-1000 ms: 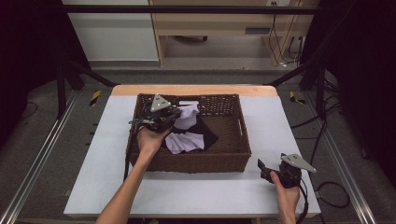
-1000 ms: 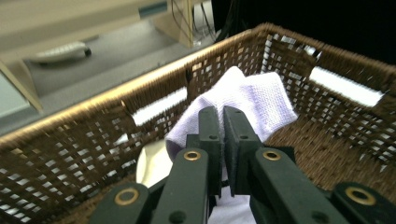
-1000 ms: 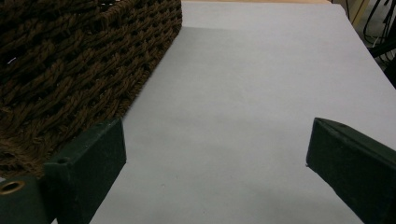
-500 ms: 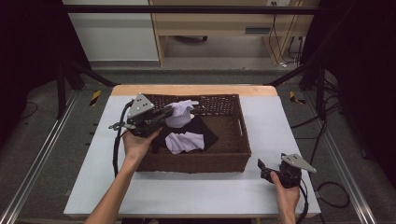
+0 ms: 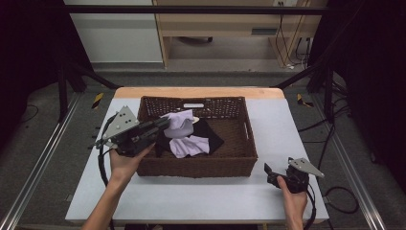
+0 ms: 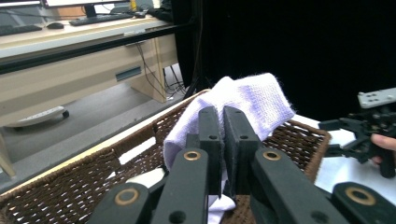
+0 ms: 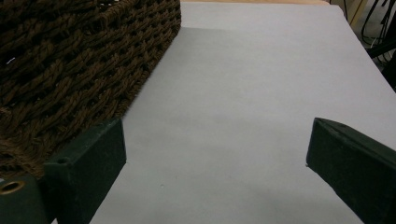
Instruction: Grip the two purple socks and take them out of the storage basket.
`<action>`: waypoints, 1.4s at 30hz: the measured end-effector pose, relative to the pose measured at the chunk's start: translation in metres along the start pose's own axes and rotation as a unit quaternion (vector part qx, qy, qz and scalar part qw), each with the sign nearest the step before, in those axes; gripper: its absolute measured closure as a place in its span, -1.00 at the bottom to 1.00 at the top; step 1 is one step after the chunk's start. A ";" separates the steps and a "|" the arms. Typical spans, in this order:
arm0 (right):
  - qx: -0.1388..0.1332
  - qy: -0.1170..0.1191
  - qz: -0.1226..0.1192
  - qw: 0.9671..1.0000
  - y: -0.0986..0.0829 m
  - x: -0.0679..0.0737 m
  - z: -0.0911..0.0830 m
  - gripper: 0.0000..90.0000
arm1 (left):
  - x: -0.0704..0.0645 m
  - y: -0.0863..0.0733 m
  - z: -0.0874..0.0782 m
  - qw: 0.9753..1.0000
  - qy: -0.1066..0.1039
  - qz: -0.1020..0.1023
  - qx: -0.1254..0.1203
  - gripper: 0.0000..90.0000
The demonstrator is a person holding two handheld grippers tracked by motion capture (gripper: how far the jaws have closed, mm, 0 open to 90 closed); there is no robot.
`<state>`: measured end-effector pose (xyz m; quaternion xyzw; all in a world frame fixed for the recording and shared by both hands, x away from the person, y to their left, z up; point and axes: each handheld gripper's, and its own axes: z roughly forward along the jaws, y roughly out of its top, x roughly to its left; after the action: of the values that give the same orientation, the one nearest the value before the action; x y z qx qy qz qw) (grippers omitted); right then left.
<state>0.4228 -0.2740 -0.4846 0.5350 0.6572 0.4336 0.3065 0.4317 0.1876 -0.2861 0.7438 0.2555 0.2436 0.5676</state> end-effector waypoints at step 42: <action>0.001 -0.002 -0.003 1.000 0.000 0.001 0.000 -0.88 | -0.056 -0.110 -0.012 0.982 -0.092 -0.017 0.162 0.90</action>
<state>0.4224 -0.2732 -0.4845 0.5343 0.6587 0.4309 0.3083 0.3706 0.1839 -0.3941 0.8407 0.2504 0.1198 0.4650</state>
